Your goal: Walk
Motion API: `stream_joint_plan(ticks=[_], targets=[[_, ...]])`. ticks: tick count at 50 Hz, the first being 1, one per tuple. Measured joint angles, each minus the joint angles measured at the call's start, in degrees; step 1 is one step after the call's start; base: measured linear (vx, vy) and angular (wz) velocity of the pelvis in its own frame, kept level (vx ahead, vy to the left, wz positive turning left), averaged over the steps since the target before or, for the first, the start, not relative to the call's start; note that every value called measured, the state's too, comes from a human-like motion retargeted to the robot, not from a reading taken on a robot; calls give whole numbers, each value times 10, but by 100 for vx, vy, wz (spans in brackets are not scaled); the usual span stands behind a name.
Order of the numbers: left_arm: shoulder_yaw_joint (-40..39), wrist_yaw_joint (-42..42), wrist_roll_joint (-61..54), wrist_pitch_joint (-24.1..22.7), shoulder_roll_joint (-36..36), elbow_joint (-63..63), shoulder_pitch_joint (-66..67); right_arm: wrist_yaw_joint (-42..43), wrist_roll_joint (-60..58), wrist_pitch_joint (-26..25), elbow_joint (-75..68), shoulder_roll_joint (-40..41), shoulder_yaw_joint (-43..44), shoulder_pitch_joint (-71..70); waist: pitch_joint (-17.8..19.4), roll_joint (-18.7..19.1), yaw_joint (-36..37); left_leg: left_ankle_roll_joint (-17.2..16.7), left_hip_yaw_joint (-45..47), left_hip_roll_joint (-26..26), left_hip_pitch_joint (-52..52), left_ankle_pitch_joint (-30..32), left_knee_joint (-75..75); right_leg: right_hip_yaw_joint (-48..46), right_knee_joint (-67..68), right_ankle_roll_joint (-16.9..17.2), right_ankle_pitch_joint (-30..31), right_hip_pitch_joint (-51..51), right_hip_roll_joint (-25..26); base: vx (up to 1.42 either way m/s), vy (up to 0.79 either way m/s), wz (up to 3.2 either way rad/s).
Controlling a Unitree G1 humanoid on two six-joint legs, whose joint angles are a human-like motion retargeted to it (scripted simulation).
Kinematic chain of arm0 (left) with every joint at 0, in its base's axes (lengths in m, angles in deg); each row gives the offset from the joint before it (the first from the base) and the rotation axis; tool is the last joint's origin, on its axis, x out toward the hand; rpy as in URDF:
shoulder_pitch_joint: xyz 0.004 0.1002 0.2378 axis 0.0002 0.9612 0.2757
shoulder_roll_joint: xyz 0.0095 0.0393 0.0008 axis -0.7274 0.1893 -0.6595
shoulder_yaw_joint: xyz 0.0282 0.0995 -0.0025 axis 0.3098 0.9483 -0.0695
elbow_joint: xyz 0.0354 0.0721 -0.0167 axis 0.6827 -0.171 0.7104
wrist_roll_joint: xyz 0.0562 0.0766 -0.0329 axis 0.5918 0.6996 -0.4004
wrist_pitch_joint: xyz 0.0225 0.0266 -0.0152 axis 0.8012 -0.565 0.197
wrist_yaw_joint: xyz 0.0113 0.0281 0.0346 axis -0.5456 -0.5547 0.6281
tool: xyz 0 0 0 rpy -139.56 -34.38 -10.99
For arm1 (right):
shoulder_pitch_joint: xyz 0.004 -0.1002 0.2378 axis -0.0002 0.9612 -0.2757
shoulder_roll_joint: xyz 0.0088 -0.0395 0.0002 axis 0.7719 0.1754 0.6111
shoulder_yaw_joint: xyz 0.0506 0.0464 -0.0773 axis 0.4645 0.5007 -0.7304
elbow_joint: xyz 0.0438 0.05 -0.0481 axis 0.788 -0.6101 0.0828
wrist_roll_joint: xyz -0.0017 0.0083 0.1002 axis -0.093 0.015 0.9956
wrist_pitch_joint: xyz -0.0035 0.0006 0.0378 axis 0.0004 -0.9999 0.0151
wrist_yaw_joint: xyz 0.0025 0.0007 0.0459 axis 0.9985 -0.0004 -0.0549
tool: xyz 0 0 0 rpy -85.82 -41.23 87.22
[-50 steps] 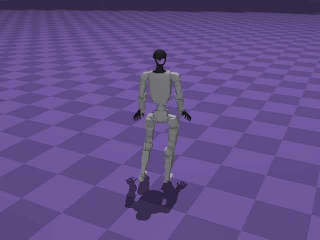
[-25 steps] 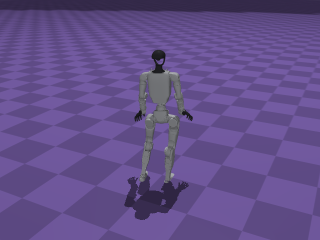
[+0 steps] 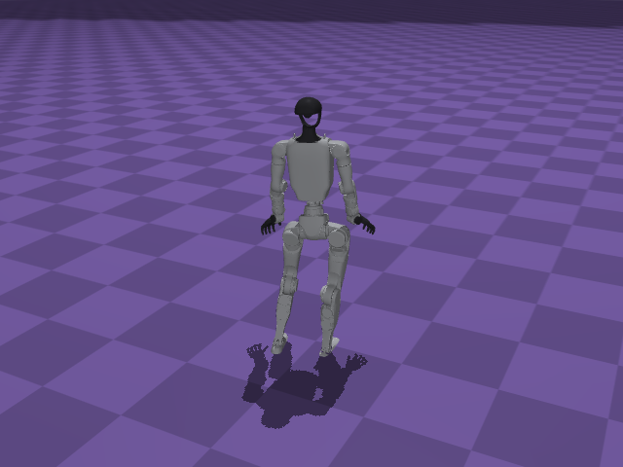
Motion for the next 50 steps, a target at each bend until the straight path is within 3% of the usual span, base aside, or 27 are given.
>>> stream_joint_plan(ticks=[23,31,50], targets=[[21,-10,43,-19,-28,-54,-13,38,-13,10,1,8,3,1,10,28,9,-9,-14,40,-40,-11,96,7,30,-15,-22,-3,31,0,0,0],[18,-12,38,-24,-18,-59,-14,41,-8,9,-14,17,3,-11,18,31,30,15,3,69,-89,-31,194,7,5,-20,-13,11,45,0,0,0],[2,3,26,-14,22,45,46,76,18,14,-16,15,39,-49,0,17,49,23,21,36,-124,-45,176,-12,-16,-11,0,4,36,0,0,0]])
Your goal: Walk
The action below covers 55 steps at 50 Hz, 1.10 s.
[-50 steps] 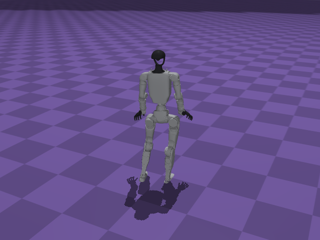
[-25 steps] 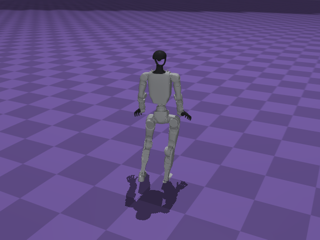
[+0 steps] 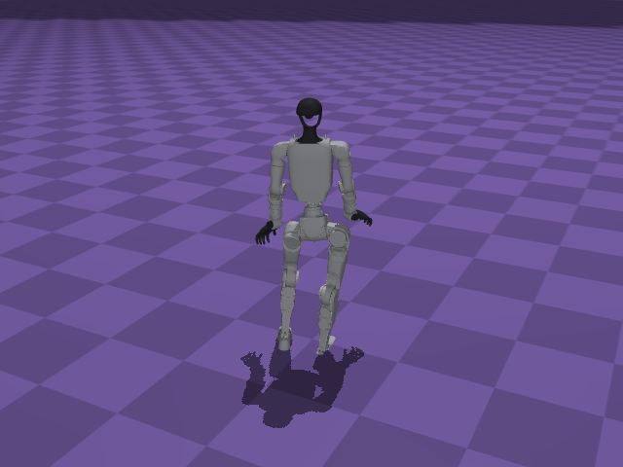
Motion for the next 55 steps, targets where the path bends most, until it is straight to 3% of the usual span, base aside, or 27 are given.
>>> stream_joint_plan(ticks=[11,23,33,35,38,40,43,45,48,52,55], targets=[[40,44,24,-7,-3,-31,-23,13,26,-15,23,-47,41,12,-20,14,-33,-6,47,23,54,-8,-27,-3,-1,1,12,-12,-1,0,0,0],[87,56,4,-32,-38,-122,-148,-4,38,-25,36,-91,41,58,-20,84,-72,-37,67,53,125,-1,9,5,-6,0,26,-24,36,-1,0,-3],[131,108,0,-46,-28,-138,-204,-52,26,-27,12,-69,5,84,-4,126,-72,-28,49,56,129,-20,60,21,-9,7,49,-45,63,-11,4,-24],[140,123,1,-50,-24,-135,-218,-67,24,-28,4,-63,-1,78,-2,104,-78,-16,59,14,142,-18,21,23,-2,14,45,-54,33,-12,7,6],[156,129,4,-53,-13,-132,-213,-75,23,-29,-1,-50,-15,85,2,114,-73,-12,53,16,141,-36,3,23,-7,17,59,-62,41,-16,8,-9],[163,132,3,-57,-7,-125,-220,-83,27,-29,-6,-45,-21,76,1,84,-79,2,67,-40,163,-26,-70,24,0,26,53,-72,0,-12,11,26],[173,131,2,-60,2,-122,-210,-88,32,-30,-7,-35,-32,76,6,87,-74,3,69,-40,162,-37,-95,21,-3,29,68,-81,-1,-17,11,9],[176,130,-4,-65,5,-116,-214,-97,41,-30,-8,-33,-37,61,3,47,-83,19,85,-113,196,2,-208,22,4,40,60,-97,-56,-11,15,45],[178,129,-12,-69,10,-113,-199,-105,51,-29,-4,-27,-46,55,12,43,-76,19,91,-117,195,4,-223,16,29,42,58,-116,-65,-18,13,11],[170,126,-31,-74,9,-101,-177,-125,65,-26,2,-27,-56,37,21,25,-68,25,98,-150,206,22,-276,5,107,40,12,-164,-99,-16,15,14],[156,123,-48,-74,4,-85,-157,-140,74,-22,5,-30,-63,24,28,6,-62,31,101,-184,223,44,-325,-14,216,25,-58,-213,-142,-14,15,22]])
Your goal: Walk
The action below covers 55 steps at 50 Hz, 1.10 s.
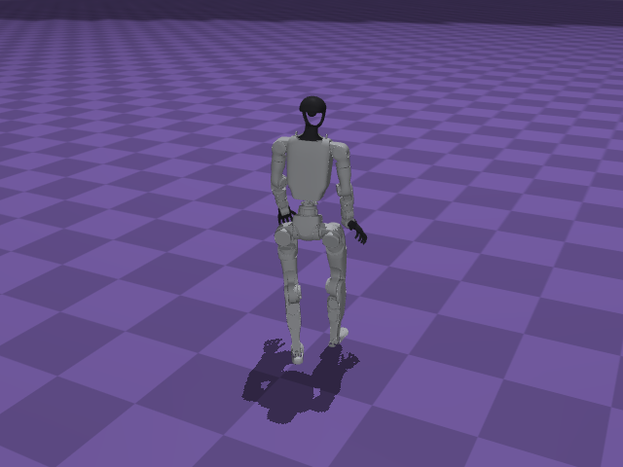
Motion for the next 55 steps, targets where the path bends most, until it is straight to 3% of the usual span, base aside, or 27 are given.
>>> stream_joint_plan(ticks=[7,11,14,20,22,28,30,32,40,43,45,47,50,55], targets=[[-52,-7,-22,13,-20,64,61,-22,15,20,9,-5,-12,-20,27,-78,-14,23,-25,-120,78,60,-119,21,320,-29,-146,-103,-128,-8,15,56],[-85,-7,-24,20,-37,100,94,-28,17,31,18,-1,-15,-26,41,-109,-25,29,-52,-163,121,92,-177,49,380,-33,-167,-124,-140,2,13,58],[-110,-6,-22,21,-50,120,115,-29,17,38,24,2,-15,-28,47,-116,-31,29,-73,-176,147,110,-209,67,375,-30,-163,-134,-113,10,12,54],[-141,-3,-11,16,-63,133,141,-31,20,42,27,5,-6,-21,51,-104,-33,25,-115,-167,180,133,-252,111,266,-3,-113,-149,-9,18,11,57],[-145,-3,-6,13,-68,130,139,-32,22,41,23,4,2,-19,45,-86,-29,25,-131,-148,175,127,-249,124,181,7,-75,-140,37,24,11,66],[-142,-16,8,6,-70,108,125,-29,24,36,2,0,23,7,37,-83,-23,28,-183,-148,178,104,-204,215,103,33,-22,-141,103,26,9,74],[-138,-26,13,6,-52,97,138,-21,20,33,-10,9,24,37,33,-96,0,30,-169,-167,170,95,-159,264,149,37,-14,-155,129,22,4,10],[-134,-25,16,7,-54,82,120,-25,20,32,-21,3,36,40,44,-62,1,25,-189,-134,166,52,-82,260,72,32,32,-94,151,35,8,94],[-116,-15,25,0,-57,26,61,-33,12,29,-33,-21,56,62,35,10,-14,-16,-242,-69,154,29,122,215,95,-3,16,-28,183,36,2,116],[-104,-9,26,-4,-54,8,46,-33,9,32,-26,-30,53,68,39,53,-12,-59,-249,-27,128,67,232,181,81,-26,9,9,206,29,-4,97],[-97,-2,23,-4,-52,-4,28,-35,11,36,-16,-44,53,61,48,98,-13,-107,-264,13,102,118,309,160,-3,-43,39,66,231,27,-5,108],[-86,-2,22,-5,-53,-11,21,-32,12,40,-8,-50,49,61,50,120,-6,-129,-240,58,74,164,381,139,-6,-56,31,83,244,25,-6,114],[-69,2,16,-3,-55,-19,5,-31,16,46,3,-63,47,50,56,142,5,-117,-186,154,14,187,487,105,-32,-67,24,118,250,24,-8,148],[-58,2,5,6,-66,-27,-21,-38,30,46,11,-85,46,15,66,144,37,-27,-91,322,-86,94,577,49,-106,-67,23,187,239,23,-10,174]])
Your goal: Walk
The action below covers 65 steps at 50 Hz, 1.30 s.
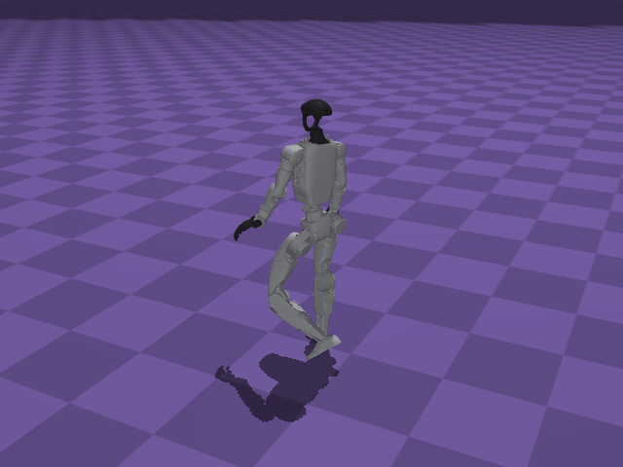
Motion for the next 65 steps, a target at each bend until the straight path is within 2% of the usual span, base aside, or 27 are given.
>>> stream_joint_plan(ticks=[3,5,7,8,10,12,15,20,29,39,45,50,54,59,62,65], targets=[[-10,-8,-8,8,-12,1,-6,-7,6,-3,2,-11,1,-22,7,-8,27,25,47,55,-45,-53,-18,-34,-42,3,-1,40,-11,20,-7,172],[-22,-13,-17,13,-23,6,-18,-18,9,-5,1,-17,6,-49,20,-41,31,37,93,38,-61,-69,-66,-59,-105,9,11,81,-45,19,-4,194],[-34,-20,-22,15,-29,14,-9,-18,6,-5,2,-18,3,-55,25,-42,48,29,119,58,-81,-76,-107,-87,-112,11,9,96,-44,15,-2,163],[-42,-22,-25,16,-33,19,-11,-20,4,-5,1,-19,4,-64,28,-56,51,26,141,44,-85,-73,-141,-105,-112,13,2,99,-59,14,-1,165],[-55,-26,-30,18,-38,31,-3,-20,0,-6,1,-19,1,-73,31,-61,64,11,167,49,-102,-66,-188,-135,-114,16,-2,107,-62,12,1,158],[-69,-25,-37,17,-41,49,1,-19,-7,-6,-3,-16,-1,-88,31,-83,67,1,204,24,-113,-45,-250,-171,-111,20,-10,102,-83,10,3,157],[-84,-20,-46,18,-39,72,18,-16,-17,-7,-7,-8,-6,-100,30,-88,83,-20,230,31,-137,-22,-289,-213,-114,21,-10,106,-80,7,5,132],[-101,-2,-63,14,-26,105,45,-9,-28,-6,-14,14,-16,-124,25,-104,98,-32,268,33,-166,9,-317,-282,-116,19,-13,103,-82,7,6,127],[-110,37,-94,6,15,135,84,2,-40,-7,-20,67,-35,-165,20,-139,123,-16,327,40,-192,27,-322,-400,-82,7,-44,89,-88,8,8,117],[-104,62,-119,3,31,146,100,9,-47,-10,-16,108,-55,-193,15,-198,159,8,334,-4,-204,26,-351,-489,37,-8,-114,62,-143,15,10,85],[-102,79,-135,6,26,153,95,3,-42,-11,-12,112,-58,-195,4,-236,169,40,314,-59,-205,-6,-378,-519,149,-18,-155,42,-208,24,12,63],[-106,93,-151,10,11,154,82,-6,-22,-10,2,103,-46,-189,-1,-265,156,54,298,-123,-189,-14,-414,-517,297,-16,-135,12,-302,31,13,77],[-104,101,-159,11,-2,147,67,-17,3,-9,27,87,-36,-177,10,-290,118,63,293,-208,-149,-11,-466,-442,482,-32,-134,-47,-421,32,13,125],[-100,103,-163,14,-23,130,38,-29,28,-6,72,61,-27,-157,37,-333,40,75,276,-357,-65,17,-580,-302,671,-26,-113,-146,-566,30,10,162],[-102,99,-164,19,-38,118,13,-31,35,-5,99,48,-23,-140,51,-351,-14,77,245,-432,-6,42,-655,-220,715,-17,-119,-204,-603,28,3,168],[-106,95,-165,22,-52,107,-17,-33,39,-3,117,42,-22,-119,61,-354,-60,76,205,-473,48,58,-708,-165,707,-9,-127,-254,-600,28,0,139]])
